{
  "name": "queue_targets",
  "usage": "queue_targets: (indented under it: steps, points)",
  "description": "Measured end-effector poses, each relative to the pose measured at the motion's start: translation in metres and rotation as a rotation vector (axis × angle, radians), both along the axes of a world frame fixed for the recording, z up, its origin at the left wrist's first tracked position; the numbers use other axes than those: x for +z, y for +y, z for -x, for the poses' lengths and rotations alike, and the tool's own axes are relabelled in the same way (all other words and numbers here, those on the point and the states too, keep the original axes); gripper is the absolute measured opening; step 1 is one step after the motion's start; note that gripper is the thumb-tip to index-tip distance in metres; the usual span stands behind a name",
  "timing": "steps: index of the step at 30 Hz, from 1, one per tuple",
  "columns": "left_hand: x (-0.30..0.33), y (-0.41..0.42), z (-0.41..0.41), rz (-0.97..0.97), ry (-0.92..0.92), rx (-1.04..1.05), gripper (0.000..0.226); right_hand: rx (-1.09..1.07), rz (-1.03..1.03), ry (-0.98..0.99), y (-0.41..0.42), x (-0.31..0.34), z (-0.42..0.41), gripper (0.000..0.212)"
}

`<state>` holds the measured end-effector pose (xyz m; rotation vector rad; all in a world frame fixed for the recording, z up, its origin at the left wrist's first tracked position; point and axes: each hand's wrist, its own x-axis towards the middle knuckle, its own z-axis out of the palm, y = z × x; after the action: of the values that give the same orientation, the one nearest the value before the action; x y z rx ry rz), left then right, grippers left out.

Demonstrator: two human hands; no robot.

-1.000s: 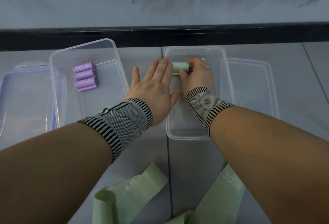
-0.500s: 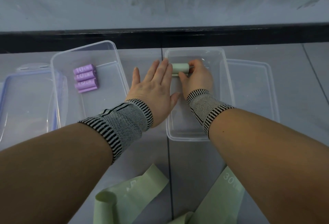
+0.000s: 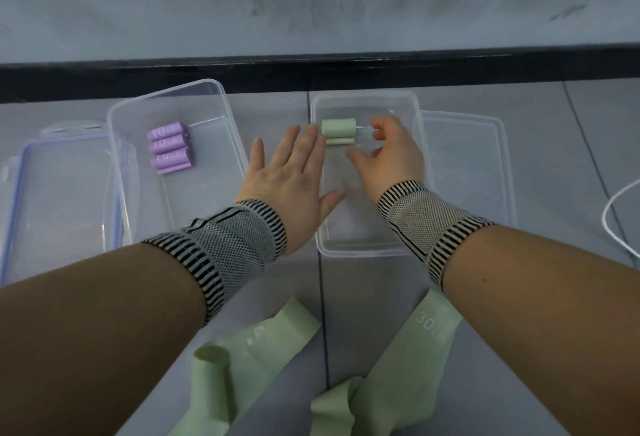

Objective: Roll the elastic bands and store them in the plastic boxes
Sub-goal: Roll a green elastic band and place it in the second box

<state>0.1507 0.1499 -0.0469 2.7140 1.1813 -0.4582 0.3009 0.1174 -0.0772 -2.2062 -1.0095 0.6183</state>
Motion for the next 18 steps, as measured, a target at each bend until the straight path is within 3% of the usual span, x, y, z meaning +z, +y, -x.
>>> queue_targets:
  steps: [9, 18]
  points:
    - [0.032, -0.078, 0.049, 0.052, -0.070, 0.033, 0.070, 0.092, -0.062, -0.019, -0.089, 0.053, 0.038, 0.044]
    - [0.068, -0.163, 0.156, 0.108, -0.077, 0.145, 0.068, 0.278, 0.058, -0.037, -0.181, 0.100, 0.100, 0.033]
